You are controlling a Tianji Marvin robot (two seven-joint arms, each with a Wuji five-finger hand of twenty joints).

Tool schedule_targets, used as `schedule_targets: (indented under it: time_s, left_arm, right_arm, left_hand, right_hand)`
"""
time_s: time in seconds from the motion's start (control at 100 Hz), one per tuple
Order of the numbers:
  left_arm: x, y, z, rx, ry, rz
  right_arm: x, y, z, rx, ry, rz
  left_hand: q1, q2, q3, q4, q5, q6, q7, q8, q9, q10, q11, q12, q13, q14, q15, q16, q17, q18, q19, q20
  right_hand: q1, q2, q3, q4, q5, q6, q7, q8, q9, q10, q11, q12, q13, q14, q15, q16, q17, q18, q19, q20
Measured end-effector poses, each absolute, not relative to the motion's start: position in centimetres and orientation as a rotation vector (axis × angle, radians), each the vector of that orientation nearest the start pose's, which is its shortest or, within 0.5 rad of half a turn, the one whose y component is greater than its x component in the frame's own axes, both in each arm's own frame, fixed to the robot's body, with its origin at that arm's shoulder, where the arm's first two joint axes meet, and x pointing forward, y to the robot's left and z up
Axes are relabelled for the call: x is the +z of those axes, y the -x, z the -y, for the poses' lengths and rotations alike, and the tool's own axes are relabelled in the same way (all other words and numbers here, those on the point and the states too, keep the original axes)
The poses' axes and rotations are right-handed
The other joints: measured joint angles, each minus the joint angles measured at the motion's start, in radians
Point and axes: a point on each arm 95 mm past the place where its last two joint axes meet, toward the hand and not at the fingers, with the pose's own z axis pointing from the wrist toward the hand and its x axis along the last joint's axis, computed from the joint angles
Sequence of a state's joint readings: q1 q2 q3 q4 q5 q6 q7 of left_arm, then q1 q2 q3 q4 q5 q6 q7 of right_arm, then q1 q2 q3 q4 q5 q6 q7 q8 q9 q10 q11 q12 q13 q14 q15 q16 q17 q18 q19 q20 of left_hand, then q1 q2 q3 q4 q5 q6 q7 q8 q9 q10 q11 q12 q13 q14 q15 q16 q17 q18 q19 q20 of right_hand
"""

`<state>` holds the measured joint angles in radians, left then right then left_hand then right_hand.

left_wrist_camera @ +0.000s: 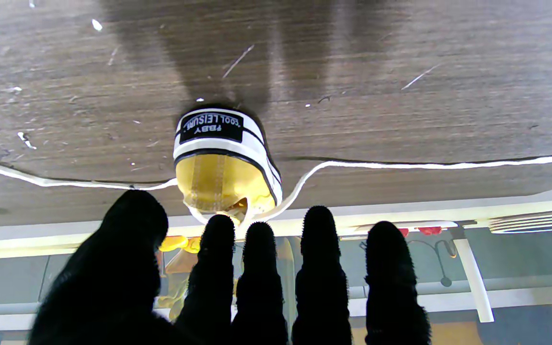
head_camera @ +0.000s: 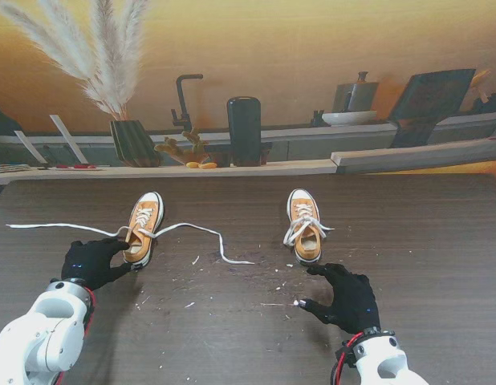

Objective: Tie the shoelaces into a bow on the shoes

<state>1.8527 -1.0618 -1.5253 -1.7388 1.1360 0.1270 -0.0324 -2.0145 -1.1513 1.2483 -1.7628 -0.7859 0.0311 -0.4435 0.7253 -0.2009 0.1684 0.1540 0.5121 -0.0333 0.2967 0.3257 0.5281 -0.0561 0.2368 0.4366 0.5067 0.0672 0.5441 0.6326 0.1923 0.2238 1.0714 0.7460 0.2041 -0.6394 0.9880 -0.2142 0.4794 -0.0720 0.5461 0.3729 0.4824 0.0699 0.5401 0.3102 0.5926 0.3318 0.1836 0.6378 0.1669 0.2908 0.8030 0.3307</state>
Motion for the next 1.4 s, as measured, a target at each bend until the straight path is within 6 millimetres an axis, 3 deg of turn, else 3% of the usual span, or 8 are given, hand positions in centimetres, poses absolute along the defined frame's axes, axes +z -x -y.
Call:
schedule_targets:
  time_s: [0.49,0.77,0.93,1.07,1.15,1.26,1.34,1.4]
  left_arm:
    - [-34.8,-36.7,-10.1,-1.090,1.279,-1.420]
    - [-35.7,-37.5,-9.8,-1.061,1.282,-1.457]
    - [-36.6,-38.4,-9.8,-1.036,1.273,-1.480]
    - [-36.9,-39.3,-9.5,-1.049,1.239,-1.469]
    - [-37.2,-39.8,-9.4,-1.061,1.213,-1.458]
    - [-37.7,-40.4,-9.2,-1.073,1.212,-1.444]
    - [-37.8,-40.7,-9.1,-1.076,1.224,-1.438]
    - [-37.8,-40.9,-8.9,-1.078,1.229,-1.433]
  right_arm:
    - [-37.4,-26.2,-1.0,1.673,-1.531,-1.064]
    - [-37.3,-26.1,-0.9,1.675,-1.538,-1.059]
    - [-37.3,-26.1,-0.9,1.677,-1.542,-1.057]
    - [-37.3,-26.1,-0.9,1.676,-1.543,-1.056]
    - [-37.3,-26.0,-0.8,1.674,-1.544,-1.053]
    - [-37.3,-26.0,-0.8,1.671,-1.548,-1.049]
    - [-37.3,-26.0,-0.7,1.669,-1.552,-1.046]
    - [-37.3,-26.0,-0.7,1.668,-1.554,-1.044]
  left_hand:
    - [-0.013,-0.007,0.037,0.000,0.010,-0.001,0.028,0.000,0.001,-0.048,-0.010,-0.024,0.012,-0.010,0.013,0.000,0.001,0.000,0.010,0.000]
    - [-0.015,-0.086,0.095,0.000,0.004,0.000,0.050,0.000,0.001,-0.037,-0.011,-0.024,0.039,-0.010,0.028,0.000,0.036,0.000,0.025,-0.006]
    - [-0.015,-0.203,0.247,-0.018,0.003,0.001,0.090,0.014,0.001,-0.028,0.023,-0.002,0.064,-0.010,0.047,0.000,0.064,0.000,0.044,-0.028]
    - [-0.020,-0.313,0.386,-0.076,0.009,0.002,0.248,0.095,0.015,0.000,0.119,0.090,0.068,-0.024,0.104,0.012,0.090,-0.001,0.082,-0.031]
    - [0.009,-0.357,0.450,-0.126,0.001,0.002,0.365,0.197,0.030,0.010,0.249,0.230,0.088,-0.013,0.190,0.048,0.115,-0.002,0.124,-0.038]
    - [0.017,-0.442,0.490,-0.142,-0.052,0.002,0.521,0.350,0.040,0.012,0.402,0.391,0.087,0.028,0.308,0.104,0.166,-0.052,0.196,-0.051]
    - [0.019,-0.484,0.501,-0.143,-0.061,0.002,0.574,0.411,0.050,0.012,0.439,0.508,0.087,0.054,0.350,0.152,0.195,-0.053,0.226,-0.077]
    - [0.026,-0.503,0.517,-0.163,-0.063,0.002,0.633,0.452,0.052,0.021,0.464,0.588,0.089,0.073,0.366,0.180,0.213,-0.081,0.243,-0.087]
  right_hand:
    - [0.000,0.000,0.000,0.000,0.000,0.002,0.000,-0.008,0.000,0.001,0.000,0.000,0.001,0.001,0.002,0.034,0.005,0.000,0.001,0.000]
    - [0.000,0.013,-0.017,0.000,0.000,0.015,0.000,-0.008,0.000,0.002,0.000,0.000,0.003,0.001,0.011,0.037,0.012,0.000,0.001,0.003]
    - [0.000,0.013,-0.017,0.000,0.000,0.015,0.000,-0.008,0.000,0.009,0.000,0.000,0.019,0.002,0.013,0.049,0.014,0.000,0.003,0.003]
    - [0.011,0.017,-0.017,0.000,0.000,0.015,0.000,-0.008,0.000,0.010,0.000,0.000,0.019,0.002,0.013,0.059,0.015,0.000,0.003,0.003]
    - [0.011,0.017,-0.017,0.000,0.000,0.015,0.000,-0.009,0.000,0.010,0.002,0.000,0.019,0.002,0.013,0.060,0.015,0.000,0.004,0.003]
    - [0.022,0.020,-0.017,0.000,0.000,0.015,0.000,-0.009,0.000,0.010,0.005,0.000,0.019,0.002,0.014,0.061,0.016,0.000,0.004,0.004]
    - [0.022,0.020,-0.017,0.000,0.000,0.022,0.000,-0.009,0.000,0.011,0.005,0.000,0.019,0.003,0.014,0.061,0.016,0.000,0.004,0.004]
    - [0.022,0.020,-0.017,0.000,0.000,0.022,0.000,-0.009,0.000,0.011,0.005,0.000,0.019,0.003,0.014,0.061,0.018,0.000,0.004,0.004]
